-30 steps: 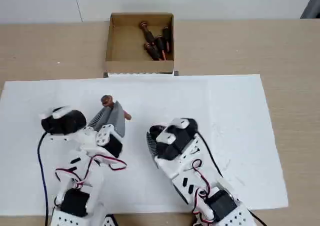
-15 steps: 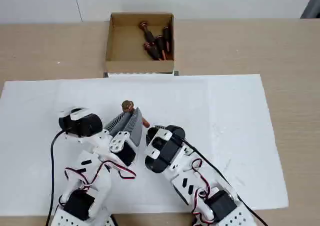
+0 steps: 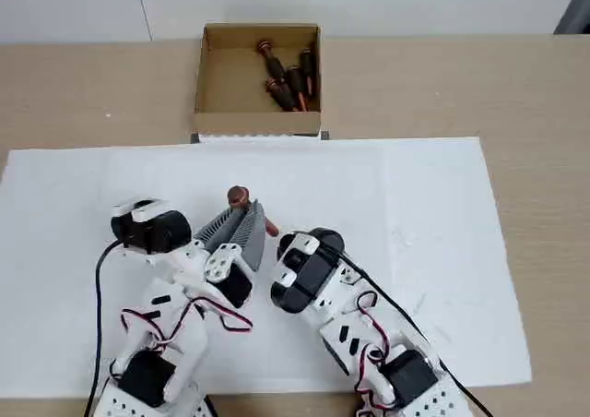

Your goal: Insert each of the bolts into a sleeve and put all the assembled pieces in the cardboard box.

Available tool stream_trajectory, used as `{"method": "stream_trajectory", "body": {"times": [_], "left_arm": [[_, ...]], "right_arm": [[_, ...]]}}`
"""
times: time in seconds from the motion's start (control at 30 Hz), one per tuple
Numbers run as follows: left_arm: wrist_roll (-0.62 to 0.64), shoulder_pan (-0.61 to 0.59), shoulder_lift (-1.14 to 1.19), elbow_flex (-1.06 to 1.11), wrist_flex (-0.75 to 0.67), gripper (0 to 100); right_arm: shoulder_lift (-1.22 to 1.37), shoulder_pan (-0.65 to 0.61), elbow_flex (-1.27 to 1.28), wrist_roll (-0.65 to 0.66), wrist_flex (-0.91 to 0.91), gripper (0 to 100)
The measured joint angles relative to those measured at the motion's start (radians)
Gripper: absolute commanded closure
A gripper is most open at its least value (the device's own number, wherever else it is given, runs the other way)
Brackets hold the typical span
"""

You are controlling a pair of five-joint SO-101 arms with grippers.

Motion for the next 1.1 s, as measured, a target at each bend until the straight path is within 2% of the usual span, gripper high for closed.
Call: {"method": "stream_trajectory", "body": {"times": [0.33, 1.1], "left_arm": [[0.0, 0.057, -0.002, -0.069, 0.072, 99], [0.052, 0.061, -0.009, 0.003, 0.071, 99]], "right_arm": [[0.0, 0.0, 0.0, 0.0, 0.0, 99.6], [0.002, -0.035, 0.0, 0.002, -0.048, 99.6]]}}
